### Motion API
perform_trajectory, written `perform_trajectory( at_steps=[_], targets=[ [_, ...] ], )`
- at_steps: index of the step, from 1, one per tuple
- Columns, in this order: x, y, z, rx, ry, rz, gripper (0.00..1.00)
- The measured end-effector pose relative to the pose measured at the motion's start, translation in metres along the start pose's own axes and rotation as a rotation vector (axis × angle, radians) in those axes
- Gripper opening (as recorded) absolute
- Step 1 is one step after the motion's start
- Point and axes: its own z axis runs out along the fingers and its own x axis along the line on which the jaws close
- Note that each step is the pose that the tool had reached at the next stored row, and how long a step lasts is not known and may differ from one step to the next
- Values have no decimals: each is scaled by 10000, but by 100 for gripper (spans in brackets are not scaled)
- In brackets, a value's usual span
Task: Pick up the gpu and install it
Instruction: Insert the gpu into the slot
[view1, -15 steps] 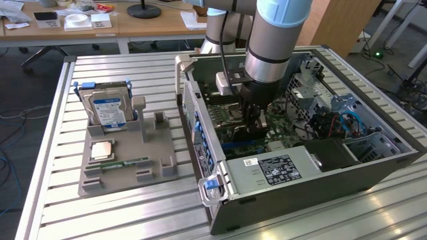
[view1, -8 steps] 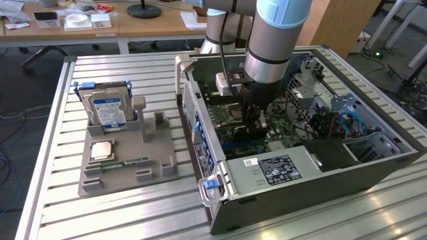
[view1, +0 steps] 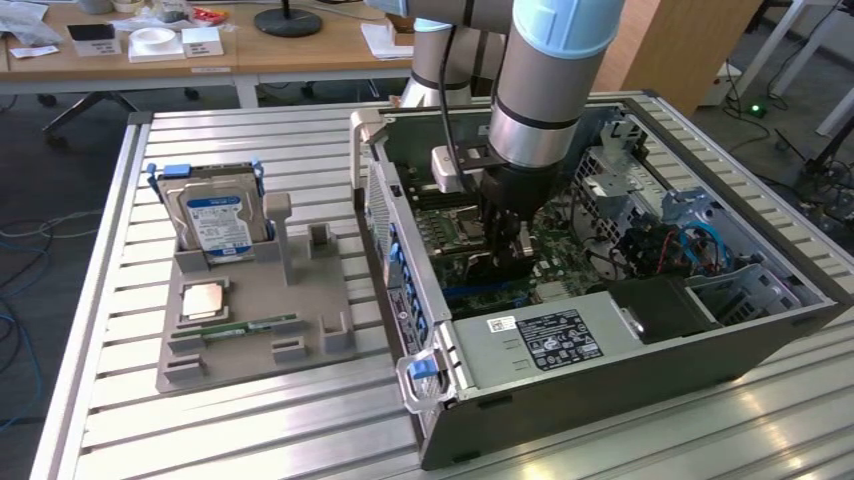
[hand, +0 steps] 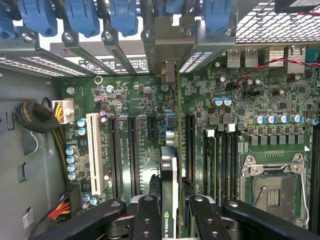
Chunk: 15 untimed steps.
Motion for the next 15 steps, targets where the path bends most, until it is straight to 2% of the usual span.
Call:
perform_trajectory(
  at_steps=[15],
  targets=[
    [1, 1, 18, 0, 1, 0, 26]
  ],
)
